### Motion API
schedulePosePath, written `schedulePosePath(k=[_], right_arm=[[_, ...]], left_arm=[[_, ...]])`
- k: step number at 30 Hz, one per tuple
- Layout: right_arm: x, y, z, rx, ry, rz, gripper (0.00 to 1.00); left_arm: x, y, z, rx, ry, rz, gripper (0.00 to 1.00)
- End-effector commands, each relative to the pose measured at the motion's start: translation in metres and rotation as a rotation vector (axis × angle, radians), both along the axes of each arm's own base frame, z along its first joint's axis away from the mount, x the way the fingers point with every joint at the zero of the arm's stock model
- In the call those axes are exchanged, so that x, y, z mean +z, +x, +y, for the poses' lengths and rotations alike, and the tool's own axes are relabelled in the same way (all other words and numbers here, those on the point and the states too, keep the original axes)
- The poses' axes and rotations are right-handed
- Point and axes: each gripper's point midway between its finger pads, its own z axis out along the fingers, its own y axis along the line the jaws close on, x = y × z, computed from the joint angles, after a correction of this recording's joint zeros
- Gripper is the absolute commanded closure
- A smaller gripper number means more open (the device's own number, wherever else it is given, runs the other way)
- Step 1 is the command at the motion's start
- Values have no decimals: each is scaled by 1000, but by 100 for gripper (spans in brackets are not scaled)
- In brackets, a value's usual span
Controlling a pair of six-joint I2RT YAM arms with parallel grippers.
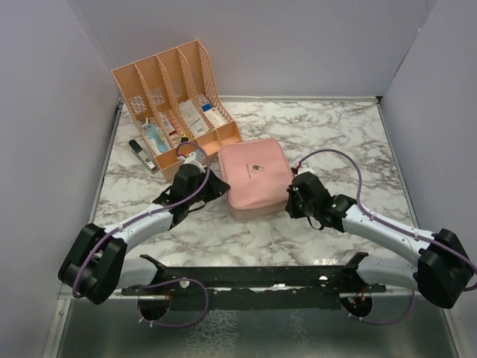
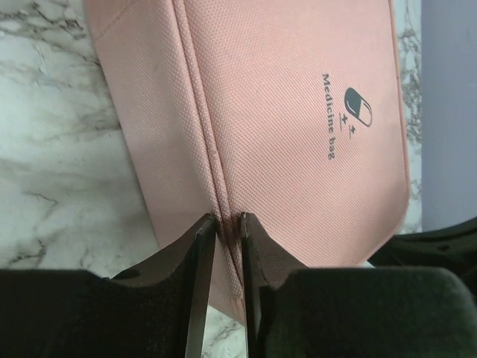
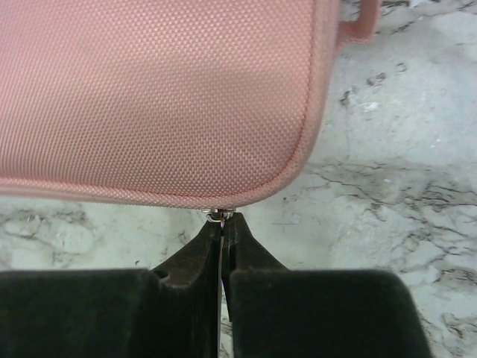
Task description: Organize the medicine kit
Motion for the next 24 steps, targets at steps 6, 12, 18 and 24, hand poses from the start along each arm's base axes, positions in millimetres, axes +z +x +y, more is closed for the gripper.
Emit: schedulePosePath(k=[6,12,18,24], right_arm=[[17,-22,47,184,211,23,99],[18,-42,90,261,260,40,99],[28,-56,144,348,323,38,99],[27,-73,203,434,352,62,99]], left_arm=[[-7,35,12,-52,123,11,58],[-4,35,37,7,192,26,41],[6,14,77,130,278,9,27],[4,-14,100,234,240,2,23]])
